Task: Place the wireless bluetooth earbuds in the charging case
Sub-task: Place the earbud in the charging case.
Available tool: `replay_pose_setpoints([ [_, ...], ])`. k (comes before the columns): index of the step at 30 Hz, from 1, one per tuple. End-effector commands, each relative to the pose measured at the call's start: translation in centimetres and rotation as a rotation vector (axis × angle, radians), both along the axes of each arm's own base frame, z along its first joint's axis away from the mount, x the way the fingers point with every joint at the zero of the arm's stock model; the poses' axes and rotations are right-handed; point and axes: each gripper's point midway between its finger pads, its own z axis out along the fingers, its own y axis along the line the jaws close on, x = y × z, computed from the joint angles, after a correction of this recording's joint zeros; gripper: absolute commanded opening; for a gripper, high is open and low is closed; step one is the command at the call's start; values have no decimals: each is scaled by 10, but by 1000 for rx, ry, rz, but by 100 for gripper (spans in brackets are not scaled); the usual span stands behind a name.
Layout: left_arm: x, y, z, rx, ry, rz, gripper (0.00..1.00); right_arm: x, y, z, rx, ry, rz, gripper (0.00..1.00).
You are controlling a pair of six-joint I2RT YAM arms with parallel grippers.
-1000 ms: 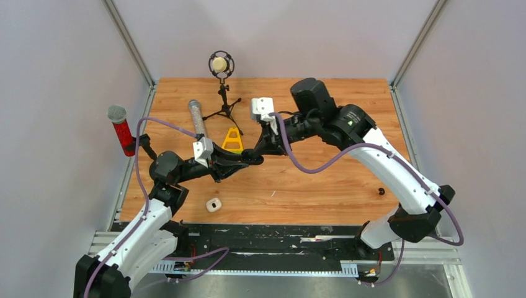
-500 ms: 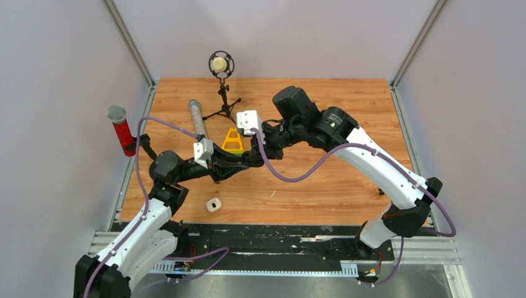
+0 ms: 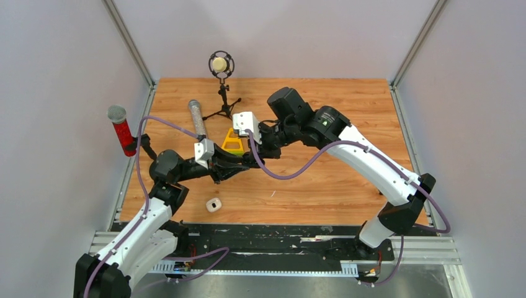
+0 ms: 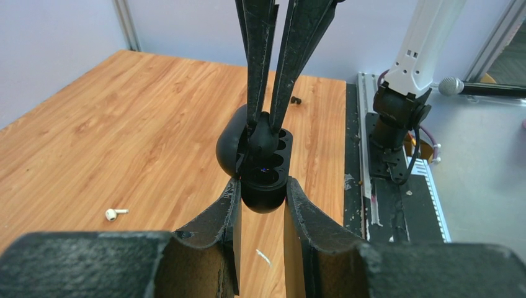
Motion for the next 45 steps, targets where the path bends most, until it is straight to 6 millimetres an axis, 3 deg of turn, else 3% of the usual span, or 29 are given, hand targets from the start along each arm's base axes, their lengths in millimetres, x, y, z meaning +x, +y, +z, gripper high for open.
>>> replay_pose_setpoints([
  [1, 1, 0, 22, -15, -77, -5, 0, -3, 0, 8, 16, -36, 30, 0],
  [6, 2, 0, 22, -11, -72, -5, 0, -10, 0, 0, -5, -23, 51, 0],
  [16, 1, -1, 21, -4, -76, -17, 0, -7, 5, -5, -32, -35, 49, 0],
  [33, -4, -1, 24, 19, -169, -53, 0, -4, 6, -32, -123, -48, 38, 0],
  [45, -3, -2, 26, 15, -173, -53, 0, 1, 7, -38, -146, -79, 14, 0],
])
